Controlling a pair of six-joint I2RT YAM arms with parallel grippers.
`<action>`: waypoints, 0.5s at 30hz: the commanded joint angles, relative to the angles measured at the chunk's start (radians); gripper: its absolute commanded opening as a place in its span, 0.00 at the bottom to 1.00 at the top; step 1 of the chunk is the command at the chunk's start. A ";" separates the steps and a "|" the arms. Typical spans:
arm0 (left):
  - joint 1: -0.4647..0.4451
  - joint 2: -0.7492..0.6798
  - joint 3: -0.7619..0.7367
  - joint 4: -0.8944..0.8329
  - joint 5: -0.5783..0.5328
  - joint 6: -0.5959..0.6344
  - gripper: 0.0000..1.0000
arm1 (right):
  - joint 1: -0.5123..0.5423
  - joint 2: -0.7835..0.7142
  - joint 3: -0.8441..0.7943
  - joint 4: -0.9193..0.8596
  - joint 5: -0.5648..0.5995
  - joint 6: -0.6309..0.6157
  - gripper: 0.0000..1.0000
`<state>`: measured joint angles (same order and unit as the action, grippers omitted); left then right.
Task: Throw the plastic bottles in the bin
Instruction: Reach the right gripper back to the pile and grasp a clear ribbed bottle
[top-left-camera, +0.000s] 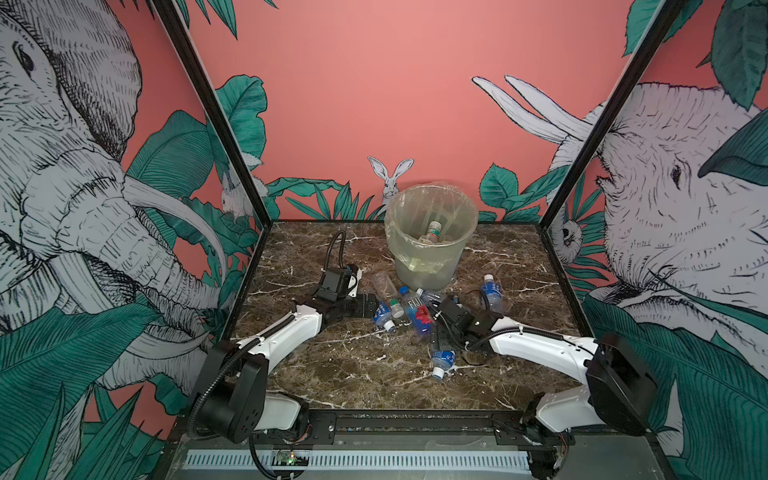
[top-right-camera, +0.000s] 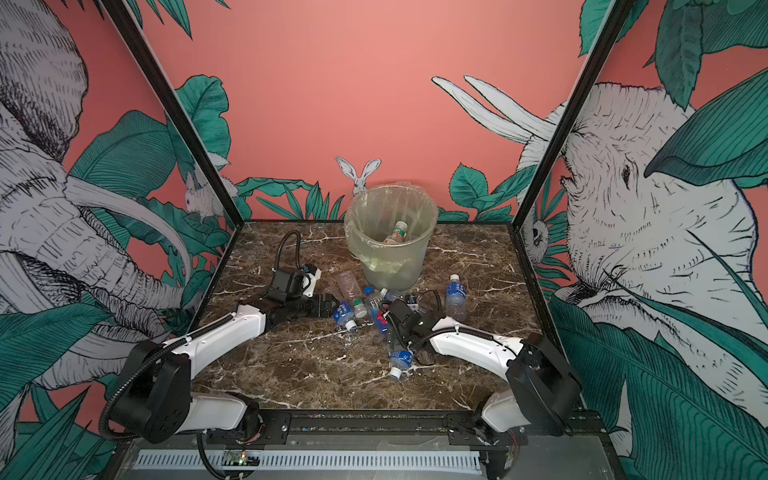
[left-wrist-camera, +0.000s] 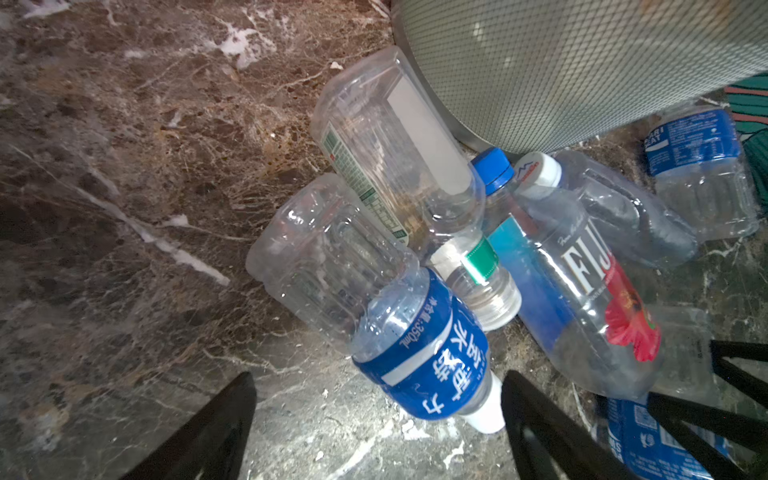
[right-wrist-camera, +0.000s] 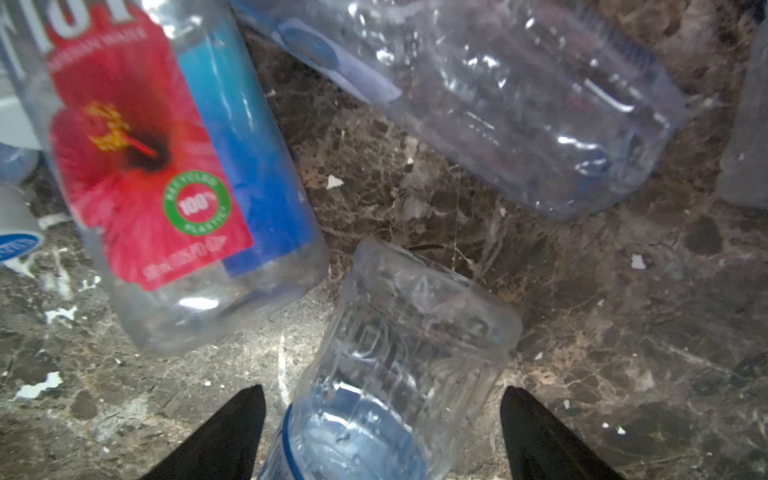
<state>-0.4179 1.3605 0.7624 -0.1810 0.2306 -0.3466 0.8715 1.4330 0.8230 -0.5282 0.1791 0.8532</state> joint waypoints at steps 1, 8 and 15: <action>0.004 -0.005 -0.017 0.016 0.015 0.014 0.93 | 0.011 0.006 -0.012 0.004 0.017 0.037 0.90; 0.004 -0.003 -0.032 0.019 0.013 0.016 0.93 | 0.012 0.017 -0.036 -0.014 0.026 0.021 0.89; 0.004 0.002 -0.037 0.028 0.015 0.009 0.93 | 0.012 0.053 -0.049 0.013 0.014 0.009 0.83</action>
<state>-0.4179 1.3613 0.7383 -0.1699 0.2333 -0.3428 0.8772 1.4670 0.7876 -0.5240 0.1818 0.8597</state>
